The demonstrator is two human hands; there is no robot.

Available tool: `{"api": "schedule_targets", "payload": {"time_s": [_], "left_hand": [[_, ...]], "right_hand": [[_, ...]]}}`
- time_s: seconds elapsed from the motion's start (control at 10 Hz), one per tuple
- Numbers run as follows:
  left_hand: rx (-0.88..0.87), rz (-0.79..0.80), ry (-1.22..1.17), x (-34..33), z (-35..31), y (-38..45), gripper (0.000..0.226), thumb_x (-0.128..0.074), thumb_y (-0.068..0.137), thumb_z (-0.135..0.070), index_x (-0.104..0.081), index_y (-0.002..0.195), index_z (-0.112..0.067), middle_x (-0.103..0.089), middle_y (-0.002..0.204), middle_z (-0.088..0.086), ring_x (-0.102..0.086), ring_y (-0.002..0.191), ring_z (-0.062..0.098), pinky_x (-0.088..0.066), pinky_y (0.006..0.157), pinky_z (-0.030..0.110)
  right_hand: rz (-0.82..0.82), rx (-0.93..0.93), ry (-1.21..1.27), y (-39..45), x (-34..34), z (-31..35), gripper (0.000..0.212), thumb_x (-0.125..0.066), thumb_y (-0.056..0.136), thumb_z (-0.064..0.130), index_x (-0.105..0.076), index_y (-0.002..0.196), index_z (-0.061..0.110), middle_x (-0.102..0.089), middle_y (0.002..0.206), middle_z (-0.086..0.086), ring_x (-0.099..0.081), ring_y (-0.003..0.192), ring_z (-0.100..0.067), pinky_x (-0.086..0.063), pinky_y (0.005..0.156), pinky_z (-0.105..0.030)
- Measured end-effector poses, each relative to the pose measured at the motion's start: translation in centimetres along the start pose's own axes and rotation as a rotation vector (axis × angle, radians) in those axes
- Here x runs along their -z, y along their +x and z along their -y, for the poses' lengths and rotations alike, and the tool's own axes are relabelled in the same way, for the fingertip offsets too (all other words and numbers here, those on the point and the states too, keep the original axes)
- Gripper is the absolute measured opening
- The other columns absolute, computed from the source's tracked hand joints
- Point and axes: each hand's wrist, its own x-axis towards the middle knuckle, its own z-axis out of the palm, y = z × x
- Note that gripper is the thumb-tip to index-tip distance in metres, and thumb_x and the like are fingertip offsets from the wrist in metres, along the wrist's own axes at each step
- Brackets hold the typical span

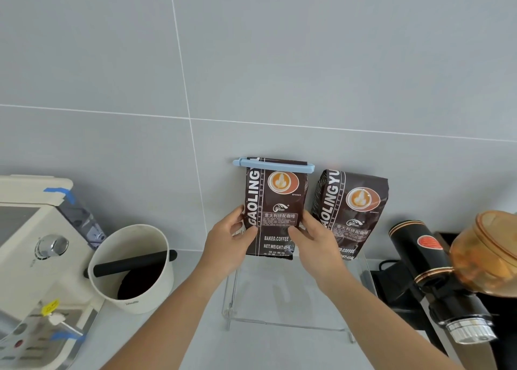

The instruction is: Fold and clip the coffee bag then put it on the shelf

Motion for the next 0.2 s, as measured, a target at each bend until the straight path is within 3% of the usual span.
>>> {"api": "schedule_targets", "payload": {"time_s": [0.1,0.2], "left_hand": [[0.054,-0.041,-0.009,0.54,0.24,-0.41,0.047,-0.067,0.088,-0.020,-0.054,0.130,-0.035,-0.063,0.120,-0.010,-0.060,0.113,0.011,-0.044,0.082,0.018],[0.131,-0.091,-0.062,1.13,-0.10,-1.33,0.050,-0.069,0.087,-0.022,-0.052,0.134,-0.026,-0.059,0.121,-0.005,-0.061,0.107,0.010,-0.044,0.079,0.018]], "right_hand": [[0.001,0.004,0.016,-0.57,0.22,0.67,0.042,-0.052,0.094,0.013,-0.066,0.099,0.052,-0.075,0.100,0.024,-0.068,0.092,0.003,-0.054,0.088,-0.029],[-0.002,-0.005,0.040,-1.54,0.72,1.62,0.038,-0.048,0.096,0.015,-0.069,0.098,0.046,-0.076,0.099,0.005,-0.068,0.091,-0.015,-0.056,0.086,-0.036]]}}
